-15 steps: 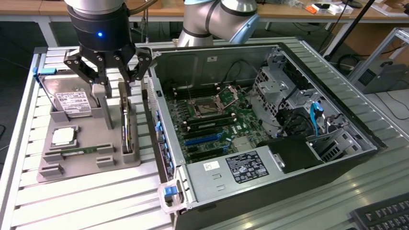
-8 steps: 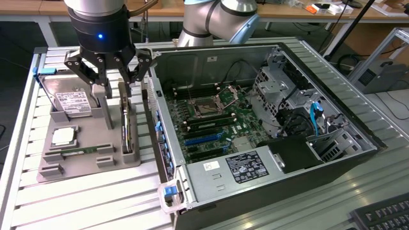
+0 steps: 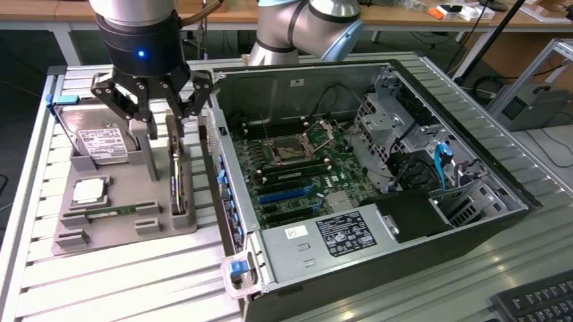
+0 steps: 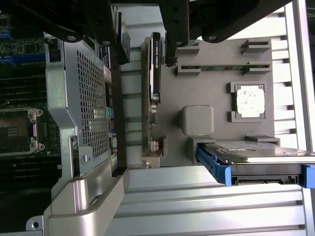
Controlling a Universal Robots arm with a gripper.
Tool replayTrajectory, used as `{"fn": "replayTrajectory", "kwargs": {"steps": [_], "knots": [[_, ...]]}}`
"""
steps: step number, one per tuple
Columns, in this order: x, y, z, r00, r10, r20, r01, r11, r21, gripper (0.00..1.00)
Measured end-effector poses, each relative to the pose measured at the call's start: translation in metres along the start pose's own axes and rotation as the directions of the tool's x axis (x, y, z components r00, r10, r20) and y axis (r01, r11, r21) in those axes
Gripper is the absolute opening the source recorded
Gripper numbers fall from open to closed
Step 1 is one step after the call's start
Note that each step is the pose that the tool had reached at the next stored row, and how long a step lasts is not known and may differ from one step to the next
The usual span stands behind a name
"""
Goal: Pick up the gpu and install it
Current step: 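Pick up the gpu and move the gpu toward the slot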
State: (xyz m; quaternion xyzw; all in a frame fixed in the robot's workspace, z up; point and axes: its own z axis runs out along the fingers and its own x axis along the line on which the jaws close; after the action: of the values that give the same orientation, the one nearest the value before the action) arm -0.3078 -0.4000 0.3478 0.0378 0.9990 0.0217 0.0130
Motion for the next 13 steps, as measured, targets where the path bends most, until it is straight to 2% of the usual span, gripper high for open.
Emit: {"fn": "replayTrajectory", "kwargs": {"steps": [13], "knots": [[0.0002, -0.0002, 0.0046, 1.0000, 0.000, 0.0000, 0.000, 1.0000, 0.0000, 0.42]]}}
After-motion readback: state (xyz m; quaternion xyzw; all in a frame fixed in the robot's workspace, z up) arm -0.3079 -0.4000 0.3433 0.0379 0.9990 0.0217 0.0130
